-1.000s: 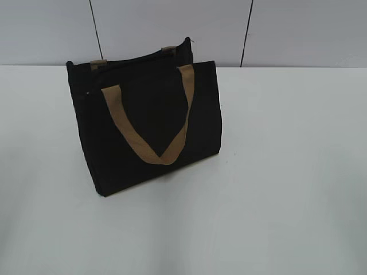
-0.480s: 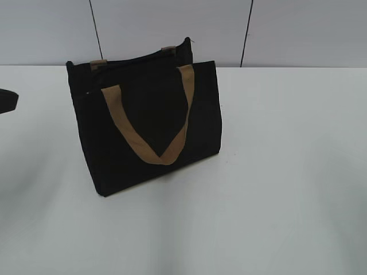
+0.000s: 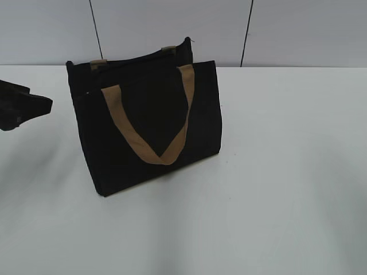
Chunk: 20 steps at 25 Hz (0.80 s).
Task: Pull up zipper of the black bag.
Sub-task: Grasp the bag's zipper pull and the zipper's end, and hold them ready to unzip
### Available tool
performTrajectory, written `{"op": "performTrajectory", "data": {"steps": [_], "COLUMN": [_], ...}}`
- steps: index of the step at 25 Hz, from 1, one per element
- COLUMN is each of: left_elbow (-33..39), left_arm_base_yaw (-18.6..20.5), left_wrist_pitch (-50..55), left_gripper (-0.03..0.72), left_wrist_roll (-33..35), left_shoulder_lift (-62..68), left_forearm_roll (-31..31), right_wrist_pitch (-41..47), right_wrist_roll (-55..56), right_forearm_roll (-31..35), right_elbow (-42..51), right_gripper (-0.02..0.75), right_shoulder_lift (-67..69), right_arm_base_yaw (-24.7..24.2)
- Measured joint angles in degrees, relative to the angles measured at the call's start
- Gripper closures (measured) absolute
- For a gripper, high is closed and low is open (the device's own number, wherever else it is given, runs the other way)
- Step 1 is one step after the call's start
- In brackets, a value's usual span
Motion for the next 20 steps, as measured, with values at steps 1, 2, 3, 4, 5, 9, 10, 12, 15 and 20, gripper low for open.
{"op": "performTrajectory", "data": {"steps": [1, 2, 3, 4, 5, 9, 10, 12, 15, 20], "left_elbow": [0.0, 0.0, 0.0, 0.0, 0.0, 0.0, 0.0, 0.0, 0.0, -0.05], "left_arm_base_yaw": [0.0, 0.0, 0.0, 0.0, 0.0, 0.0, 0.0, 0.0, 0.0, -0.06], "left_wrist_pitch": [0.0, 0.16, 0.75, 1.64, 2.39, 5.6, 6.23, 7.58, 10.47, 15.26], "left_gripper": [0.239, 0.239, 0.239, 0.239, 0.239, 0.239, 0.239, 0.239, 0.239, 0.239], "left_wrist_roll": [2.41, 5.03, 7.42, 9.43, 10.92, 16.62, 18.16, 21.53, 27.07, 32.94], "left_shoulder_lift": [1.45, 2.94, 4.32, 6.05, 7.8, 13.68, 14.79, 17.22, 20.25, 24.68], "left_forearm_roll": [-2.62, -5.51, -8.17, -9.99, -11.71, -14.97, -15.22, -15.49, -15.56, -15.67], "right_wrist_pitch": [-0.06, -0.12, -0.25, -0.25, -0.25, -0.29, -0.31, -0.31, -0.36, -0.36], "right_wrist_roll": [-0.05, -0.05, -0.05, -0.05, -0.05, -0.05, -0.05, -0.12, -0.24, -1.23], "right_forearm_roll": [0.0, 0.0, 0.0, 0.0, 0.0, 0.06, 0.06, 0.06, 0.06, 0.06], "right_elbow": [0.0, 0.0, 0.0, 0.0, 0.0, 0.0, 0.0, 0.0, 0.0, 0.0], "right_gripper": [0.296, 0.296, 0.296, 0.296, 0.296, 0.296, 0.296, 0.296, 0.296, 0.296], "right_shoulder_lift": [0.05, 0.02, 0.02, 0.02, 0.07, 0.07, 0.07, 0.07, 0.07, 0.07], "right_arm_base_yaw": [0.0, 0.0, 0.0, 0.0, 0.0, 0.0, 0.0, 0.0, 0.0, 0.0]}}
